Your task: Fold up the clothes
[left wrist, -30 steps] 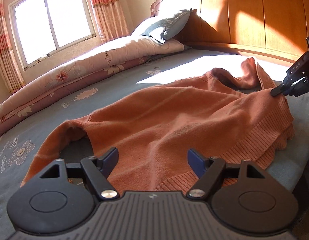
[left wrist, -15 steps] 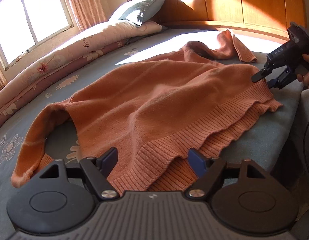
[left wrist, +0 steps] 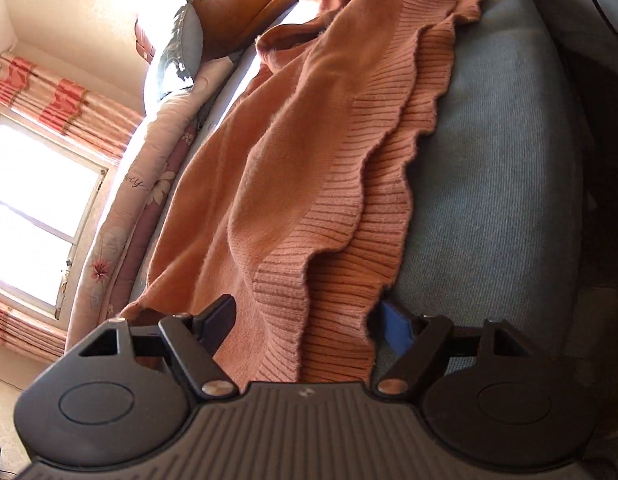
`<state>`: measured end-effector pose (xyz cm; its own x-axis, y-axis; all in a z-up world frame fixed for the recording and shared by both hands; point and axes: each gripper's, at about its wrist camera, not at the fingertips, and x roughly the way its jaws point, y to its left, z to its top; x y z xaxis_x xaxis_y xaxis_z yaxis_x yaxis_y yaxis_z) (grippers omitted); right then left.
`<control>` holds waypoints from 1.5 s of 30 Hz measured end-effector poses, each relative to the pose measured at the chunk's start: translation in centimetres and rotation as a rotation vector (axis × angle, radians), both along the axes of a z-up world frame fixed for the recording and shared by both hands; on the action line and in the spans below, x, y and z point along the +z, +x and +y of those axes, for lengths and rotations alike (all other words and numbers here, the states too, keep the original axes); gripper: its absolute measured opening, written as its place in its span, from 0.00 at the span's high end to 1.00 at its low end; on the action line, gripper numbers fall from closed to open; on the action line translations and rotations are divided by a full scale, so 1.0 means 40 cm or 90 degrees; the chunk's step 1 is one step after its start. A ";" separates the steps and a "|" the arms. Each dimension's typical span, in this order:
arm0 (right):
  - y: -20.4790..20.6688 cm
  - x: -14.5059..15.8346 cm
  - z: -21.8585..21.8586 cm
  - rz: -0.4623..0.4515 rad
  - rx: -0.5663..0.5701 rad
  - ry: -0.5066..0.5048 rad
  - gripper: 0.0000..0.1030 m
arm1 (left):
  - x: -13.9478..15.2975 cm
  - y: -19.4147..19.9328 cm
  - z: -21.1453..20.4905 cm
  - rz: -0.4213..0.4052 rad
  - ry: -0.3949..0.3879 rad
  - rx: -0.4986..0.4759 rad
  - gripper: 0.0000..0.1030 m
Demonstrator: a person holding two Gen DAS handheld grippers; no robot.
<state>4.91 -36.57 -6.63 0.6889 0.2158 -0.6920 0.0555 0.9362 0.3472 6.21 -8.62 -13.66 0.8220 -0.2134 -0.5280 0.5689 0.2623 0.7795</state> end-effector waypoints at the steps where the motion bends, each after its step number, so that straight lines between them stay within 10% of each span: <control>1: 0.006 0.005 0.016 -0.001 0.012 -0.001 0.44 | -0.004 0.000 0.000 -0.011 0.008 -0.003 0.23; 17: 0.005 -0.042 0.399 -0.117 0.383 -0.289 0.43 | 0.027 0.022 0.016 -0.092 -0.061 0.049 0.31; 25: 0.020 -0.115 0.508 -0.186 0.428 -0.466 0.40 | 0.066 0.047 0.060 -0.072 -0.126 0.086 0.29; 30: -0.026 -0.131 0.500 -0.238 0.437 -0.572 0.65 | 0.069 0.046 0.074 -0.063 -0.140 0.094 0.29; 35: -0.058 -0.147 0.456 -0.231 0.446 -0.575 0.97 | 0.070 0.045 0.085 -0.061 -0.141 0.099 0.30; 43: -0.063 -0.062 0.445 -0.184 0.475 -0.436 0.95 | 0.073 0.045 0.102 -0.057 -0.145 0.106 0.32; 45: -0.066 -0.064 0.442 -0.179 0.465 -0.461 0.75 | 0.074 0.045 0.103 -0.058 -0.145 0.106 0.32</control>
